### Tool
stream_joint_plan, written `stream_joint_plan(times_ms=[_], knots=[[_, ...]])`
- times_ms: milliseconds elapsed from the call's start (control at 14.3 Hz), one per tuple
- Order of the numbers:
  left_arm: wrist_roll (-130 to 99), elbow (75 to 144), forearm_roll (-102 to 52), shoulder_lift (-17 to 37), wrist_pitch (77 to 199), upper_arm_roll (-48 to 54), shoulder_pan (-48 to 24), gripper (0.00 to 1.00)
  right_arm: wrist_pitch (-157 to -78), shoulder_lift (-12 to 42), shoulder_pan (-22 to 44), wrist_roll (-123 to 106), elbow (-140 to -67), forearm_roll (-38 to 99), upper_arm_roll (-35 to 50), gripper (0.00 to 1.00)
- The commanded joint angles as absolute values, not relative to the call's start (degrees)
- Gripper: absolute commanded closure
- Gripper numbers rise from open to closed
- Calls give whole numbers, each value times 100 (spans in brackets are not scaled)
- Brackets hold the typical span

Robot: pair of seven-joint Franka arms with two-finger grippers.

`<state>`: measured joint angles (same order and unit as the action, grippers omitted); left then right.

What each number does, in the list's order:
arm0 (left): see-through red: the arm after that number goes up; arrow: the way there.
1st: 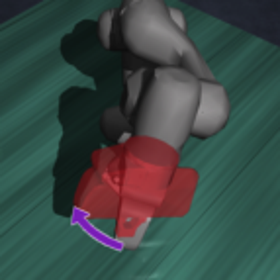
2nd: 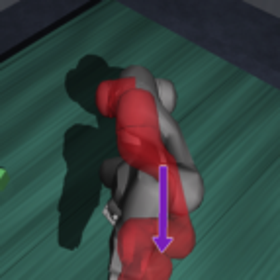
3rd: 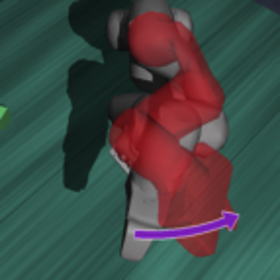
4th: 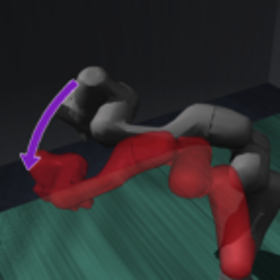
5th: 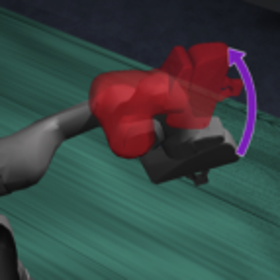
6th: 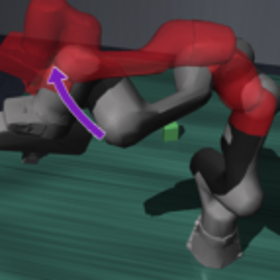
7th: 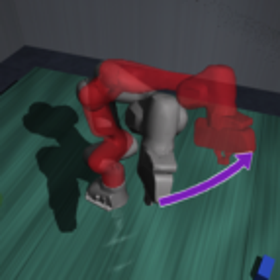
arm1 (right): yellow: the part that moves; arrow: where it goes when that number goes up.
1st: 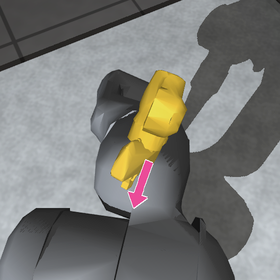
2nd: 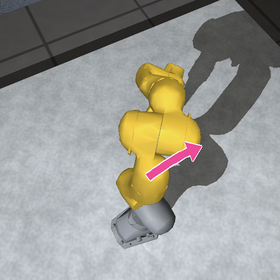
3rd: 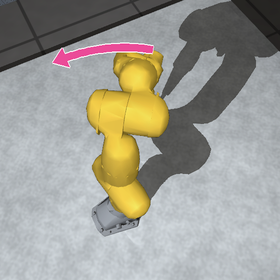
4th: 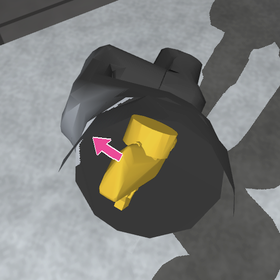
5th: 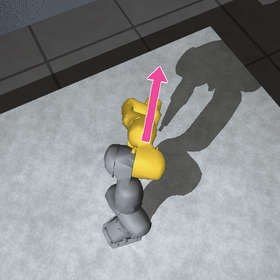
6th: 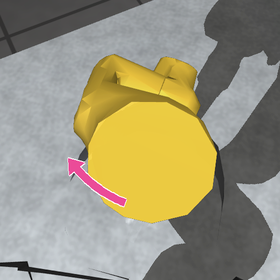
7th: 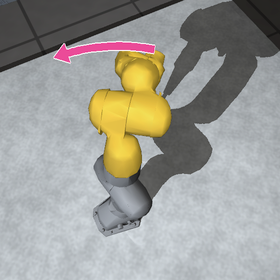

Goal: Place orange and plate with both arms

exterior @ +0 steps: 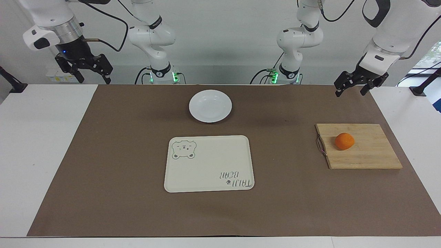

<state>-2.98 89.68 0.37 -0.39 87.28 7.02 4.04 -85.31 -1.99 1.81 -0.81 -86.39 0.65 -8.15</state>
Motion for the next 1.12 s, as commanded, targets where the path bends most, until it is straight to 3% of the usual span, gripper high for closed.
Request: stream_joint_plan(times_ms=[0,1052], knots=[[-352,9184,-44,-158,8868,677,413,0,-8499,-325,167,18,-8754,26,-782,0],[483,10106,-44,35,10220,633,1248,0,-8499,-325,167,18,-8754,26,-782,0]])
